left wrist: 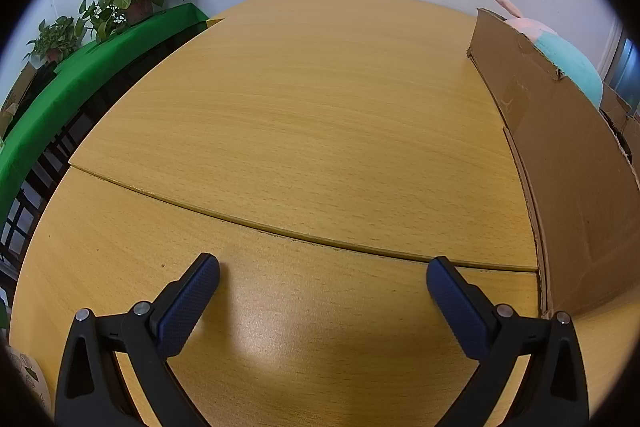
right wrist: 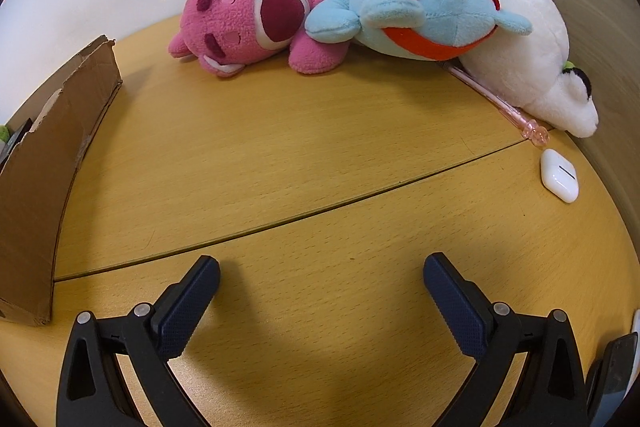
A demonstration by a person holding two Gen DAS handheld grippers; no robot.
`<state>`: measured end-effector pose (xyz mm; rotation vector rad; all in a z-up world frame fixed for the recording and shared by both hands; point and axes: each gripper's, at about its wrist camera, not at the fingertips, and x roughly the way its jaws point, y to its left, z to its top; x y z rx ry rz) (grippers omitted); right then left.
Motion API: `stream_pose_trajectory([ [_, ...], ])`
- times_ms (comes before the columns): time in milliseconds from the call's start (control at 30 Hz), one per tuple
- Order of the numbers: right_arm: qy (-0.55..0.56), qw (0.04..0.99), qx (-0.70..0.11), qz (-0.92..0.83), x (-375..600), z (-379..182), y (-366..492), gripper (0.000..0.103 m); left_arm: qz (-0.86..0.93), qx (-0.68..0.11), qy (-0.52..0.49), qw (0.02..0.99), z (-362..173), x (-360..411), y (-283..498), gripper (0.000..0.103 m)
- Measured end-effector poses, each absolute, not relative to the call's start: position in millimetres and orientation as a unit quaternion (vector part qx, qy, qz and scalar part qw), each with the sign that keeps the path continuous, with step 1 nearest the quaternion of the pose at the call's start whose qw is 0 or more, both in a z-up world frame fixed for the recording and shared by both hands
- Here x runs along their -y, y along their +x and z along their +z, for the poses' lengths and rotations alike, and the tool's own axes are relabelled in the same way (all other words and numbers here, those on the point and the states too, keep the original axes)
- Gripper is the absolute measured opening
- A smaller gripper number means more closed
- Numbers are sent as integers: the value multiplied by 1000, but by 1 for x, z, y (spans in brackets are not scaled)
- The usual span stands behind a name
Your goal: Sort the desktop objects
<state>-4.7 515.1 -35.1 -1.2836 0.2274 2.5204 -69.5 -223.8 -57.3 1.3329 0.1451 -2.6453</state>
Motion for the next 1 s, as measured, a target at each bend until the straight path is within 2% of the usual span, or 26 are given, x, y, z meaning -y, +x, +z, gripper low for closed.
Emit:
stream_pose_trajectory([
  [1000, -448, 149, -79, 878, -517, -33, -5, 103, -890, -38, 449, 69, -59, 226, -72, 103],
])
